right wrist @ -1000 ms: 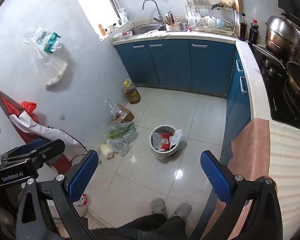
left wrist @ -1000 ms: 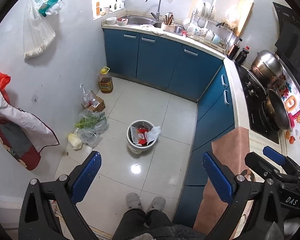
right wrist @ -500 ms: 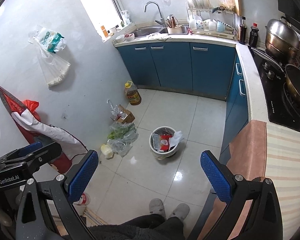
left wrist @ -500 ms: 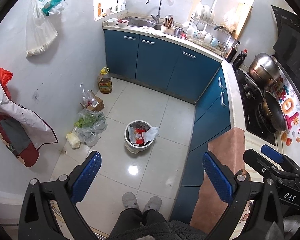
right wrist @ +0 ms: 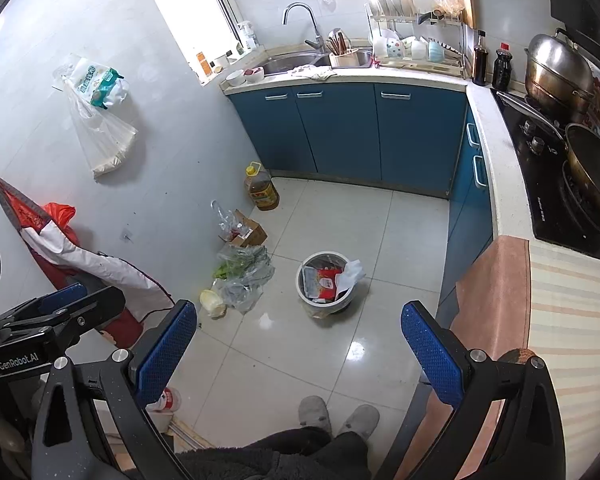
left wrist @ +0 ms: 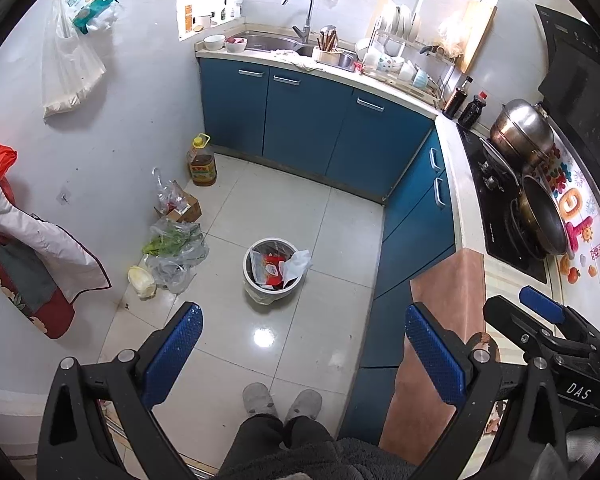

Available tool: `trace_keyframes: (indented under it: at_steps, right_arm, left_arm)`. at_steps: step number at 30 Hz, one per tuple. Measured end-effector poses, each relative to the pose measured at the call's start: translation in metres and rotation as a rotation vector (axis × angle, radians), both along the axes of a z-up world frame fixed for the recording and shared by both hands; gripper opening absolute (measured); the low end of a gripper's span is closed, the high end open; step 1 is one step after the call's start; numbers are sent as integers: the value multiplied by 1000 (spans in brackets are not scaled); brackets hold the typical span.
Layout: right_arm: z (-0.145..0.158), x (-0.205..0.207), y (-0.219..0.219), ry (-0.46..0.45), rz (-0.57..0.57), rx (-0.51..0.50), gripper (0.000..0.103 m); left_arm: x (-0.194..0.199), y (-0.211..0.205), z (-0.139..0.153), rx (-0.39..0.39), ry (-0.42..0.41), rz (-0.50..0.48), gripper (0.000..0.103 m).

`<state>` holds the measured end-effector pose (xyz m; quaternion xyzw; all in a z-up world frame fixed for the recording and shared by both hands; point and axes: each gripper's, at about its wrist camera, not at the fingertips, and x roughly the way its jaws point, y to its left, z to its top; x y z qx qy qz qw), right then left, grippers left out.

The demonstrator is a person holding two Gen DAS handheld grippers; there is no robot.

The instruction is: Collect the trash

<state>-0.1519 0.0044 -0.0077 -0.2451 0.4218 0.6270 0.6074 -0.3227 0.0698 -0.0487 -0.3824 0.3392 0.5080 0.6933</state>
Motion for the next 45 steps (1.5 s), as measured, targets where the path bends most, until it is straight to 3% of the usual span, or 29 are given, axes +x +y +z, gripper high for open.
trace_keyframes:
  at_steps: [45]
  right_arm:
    - [-8, 8, -7, -14, -36, -35, 103]
  left_arm:
    - [9, 3, -4, 12, 43, -75, 103]
